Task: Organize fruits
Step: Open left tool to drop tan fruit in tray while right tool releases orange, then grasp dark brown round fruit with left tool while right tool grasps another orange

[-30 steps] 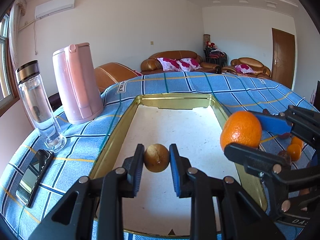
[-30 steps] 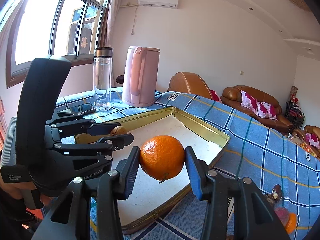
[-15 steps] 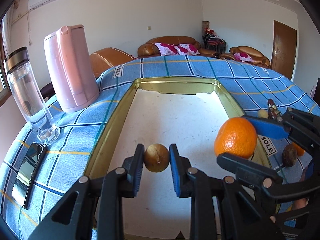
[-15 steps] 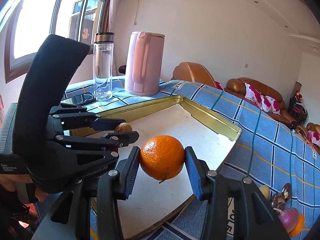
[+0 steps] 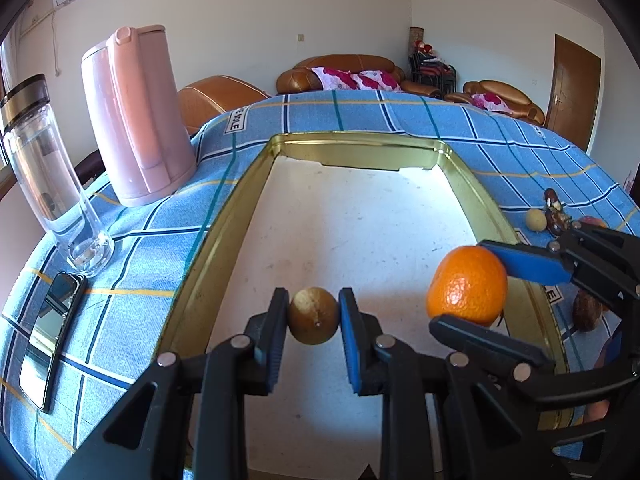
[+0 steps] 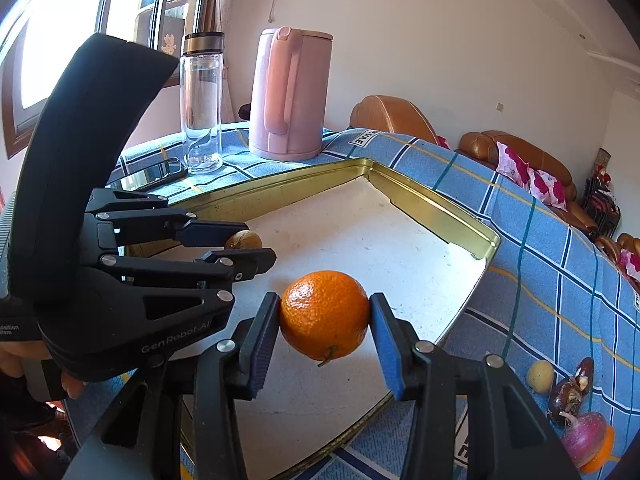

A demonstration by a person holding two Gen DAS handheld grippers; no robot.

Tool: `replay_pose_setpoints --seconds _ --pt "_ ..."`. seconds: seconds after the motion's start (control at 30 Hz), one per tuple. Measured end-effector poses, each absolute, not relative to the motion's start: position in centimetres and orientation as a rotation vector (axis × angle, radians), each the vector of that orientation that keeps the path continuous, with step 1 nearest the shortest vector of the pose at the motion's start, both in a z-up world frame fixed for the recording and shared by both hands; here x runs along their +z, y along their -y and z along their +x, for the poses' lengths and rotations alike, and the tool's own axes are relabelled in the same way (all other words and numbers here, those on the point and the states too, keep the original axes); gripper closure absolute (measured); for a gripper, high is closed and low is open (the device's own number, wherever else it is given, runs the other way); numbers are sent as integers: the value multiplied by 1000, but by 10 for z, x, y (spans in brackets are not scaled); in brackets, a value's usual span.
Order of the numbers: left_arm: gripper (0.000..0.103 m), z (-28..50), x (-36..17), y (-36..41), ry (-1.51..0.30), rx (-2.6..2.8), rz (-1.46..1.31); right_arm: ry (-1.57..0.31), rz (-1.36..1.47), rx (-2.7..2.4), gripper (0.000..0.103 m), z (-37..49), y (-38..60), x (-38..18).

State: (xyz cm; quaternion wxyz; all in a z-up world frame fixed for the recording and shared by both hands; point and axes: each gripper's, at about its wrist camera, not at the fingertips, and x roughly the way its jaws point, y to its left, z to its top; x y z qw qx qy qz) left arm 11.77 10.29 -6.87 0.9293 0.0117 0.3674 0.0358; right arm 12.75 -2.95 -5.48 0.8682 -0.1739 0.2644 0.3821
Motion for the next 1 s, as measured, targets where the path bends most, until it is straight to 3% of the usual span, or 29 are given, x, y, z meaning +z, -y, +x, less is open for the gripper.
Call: replay_pose_setpoints --seconds 0.3,0.37,0.43,0.53,1.0 --pt "72 115 -67 -106 -737 93 18 -557 -404 785 54 126 24 -58" --pt "63 112 -64 -106 -716 105 18 -541 -410 775 54 124 24 -57" --pt "47 105 -60 -108 -677 120 6 -524 -410 767 51 122 25 -55" --pt "36 92 -52 -107 -604 146 -18 -469 -387 743 46 116 33 -49" --pt "29 65 -43 -6 -512 -36 77 -411 -269 465 45 92 180 -42"
